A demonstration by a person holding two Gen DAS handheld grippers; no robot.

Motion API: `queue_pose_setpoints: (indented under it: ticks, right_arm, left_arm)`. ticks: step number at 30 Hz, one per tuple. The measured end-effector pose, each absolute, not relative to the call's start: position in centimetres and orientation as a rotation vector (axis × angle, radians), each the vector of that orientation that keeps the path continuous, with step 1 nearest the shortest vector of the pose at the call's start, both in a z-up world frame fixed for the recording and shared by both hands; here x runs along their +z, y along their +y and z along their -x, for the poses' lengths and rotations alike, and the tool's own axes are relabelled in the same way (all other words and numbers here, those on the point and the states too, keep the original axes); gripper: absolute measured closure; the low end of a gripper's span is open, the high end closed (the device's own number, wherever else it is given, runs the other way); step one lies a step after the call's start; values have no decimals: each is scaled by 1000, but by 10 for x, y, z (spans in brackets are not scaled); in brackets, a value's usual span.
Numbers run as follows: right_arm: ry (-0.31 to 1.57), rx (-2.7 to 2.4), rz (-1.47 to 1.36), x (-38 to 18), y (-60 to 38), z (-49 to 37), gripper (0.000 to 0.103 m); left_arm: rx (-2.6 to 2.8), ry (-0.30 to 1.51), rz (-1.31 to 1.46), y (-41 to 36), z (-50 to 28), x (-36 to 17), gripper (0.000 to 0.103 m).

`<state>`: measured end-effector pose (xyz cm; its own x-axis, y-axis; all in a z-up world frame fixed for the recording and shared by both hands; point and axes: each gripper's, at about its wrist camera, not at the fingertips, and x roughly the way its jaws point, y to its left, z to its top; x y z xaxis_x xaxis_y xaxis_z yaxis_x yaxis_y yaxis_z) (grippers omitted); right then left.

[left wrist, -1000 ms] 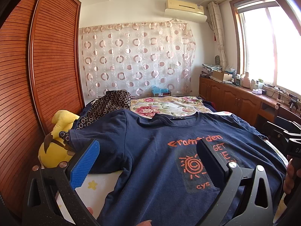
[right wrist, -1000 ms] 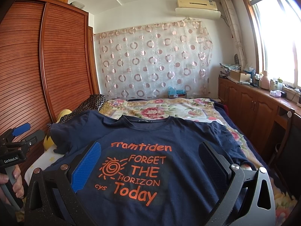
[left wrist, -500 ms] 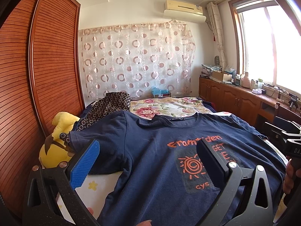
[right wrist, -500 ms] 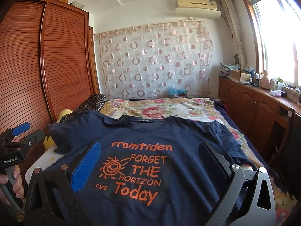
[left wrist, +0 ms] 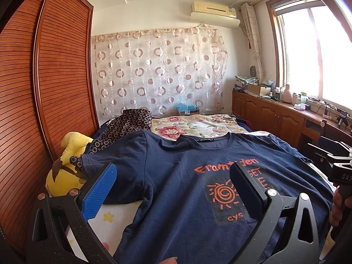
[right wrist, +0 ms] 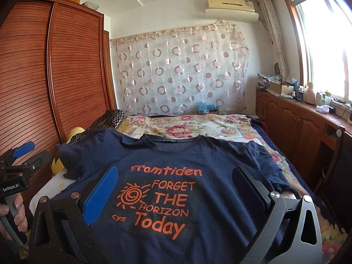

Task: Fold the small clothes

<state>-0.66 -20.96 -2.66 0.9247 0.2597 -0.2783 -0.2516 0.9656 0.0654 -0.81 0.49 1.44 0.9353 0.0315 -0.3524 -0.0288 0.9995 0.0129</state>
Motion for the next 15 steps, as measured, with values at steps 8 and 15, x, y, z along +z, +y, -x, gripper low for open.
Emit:
queue_pose_setpoints:
  ticks: [8,15]
  right_arm:
    - [290,263,-29,-26,-209,7,0]
    - [303,269,-26,-28,-209,4,0]
  left_arm:
    - [32,359,-9,4,9,14,0]
    - [18,393,3,6,5,7,0]
